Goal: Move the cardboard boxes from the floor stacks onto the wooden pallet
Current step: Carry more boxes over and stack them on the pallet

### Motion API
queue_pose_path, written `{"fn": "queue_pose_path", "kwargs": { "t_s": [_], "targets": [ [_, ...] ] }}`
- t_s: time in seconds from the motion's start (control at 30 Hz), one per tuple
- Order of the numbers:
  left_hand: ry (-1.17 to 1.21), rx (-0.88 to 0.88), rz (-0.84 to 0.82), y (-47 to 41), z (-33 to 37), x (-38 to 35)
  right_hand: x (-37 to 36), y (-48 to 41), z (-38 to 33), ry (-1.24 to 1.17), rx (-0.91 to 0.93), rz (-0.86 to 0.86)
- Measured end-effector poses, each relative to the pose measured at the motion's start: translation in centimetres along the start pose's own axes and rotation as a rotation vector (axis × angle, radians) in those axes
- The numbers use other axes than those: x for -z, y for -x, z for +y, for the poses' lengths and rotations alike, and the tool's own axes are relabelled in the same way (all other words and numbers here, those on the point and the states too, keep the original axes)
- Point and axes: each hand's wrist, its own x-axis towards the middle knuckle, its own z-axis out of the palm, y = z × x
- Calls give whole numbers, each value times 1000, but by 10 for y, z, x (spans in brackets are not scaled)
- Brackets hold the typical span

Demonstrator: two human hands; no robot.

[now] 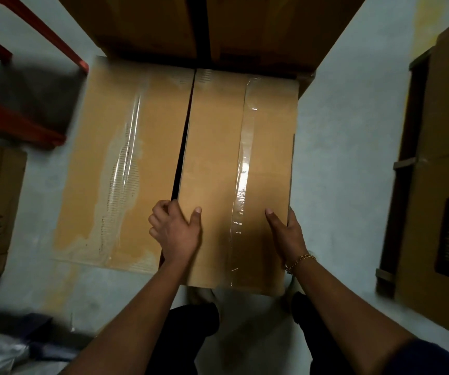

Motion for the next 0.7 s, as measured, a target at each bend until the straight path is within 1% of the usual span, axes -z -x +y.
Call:
{"fn": "queue_pose_path", "kwargs": {
  "t_s": [0.07,0.2,0.37,0.5,0.6,0.7],
  "targets": [
    [92,-1,-38,13,4,17,10,21,-7,-19,2,13],
    [278,-6,-174,50,22,70,37,82,-28,-64,-4,30],
    [317,-44,-269,104,60,151,82,173,-64,-97,28,80],
    [343,-95,-296,149,94,205,125,247,-96,-137,98,114],
    [358,-157,-299,181,123,236,161,293,-108,-153,171,162],
    [364,-242,-308,217,147,249,199,332,-107,-164,221,218]
  ]
}}
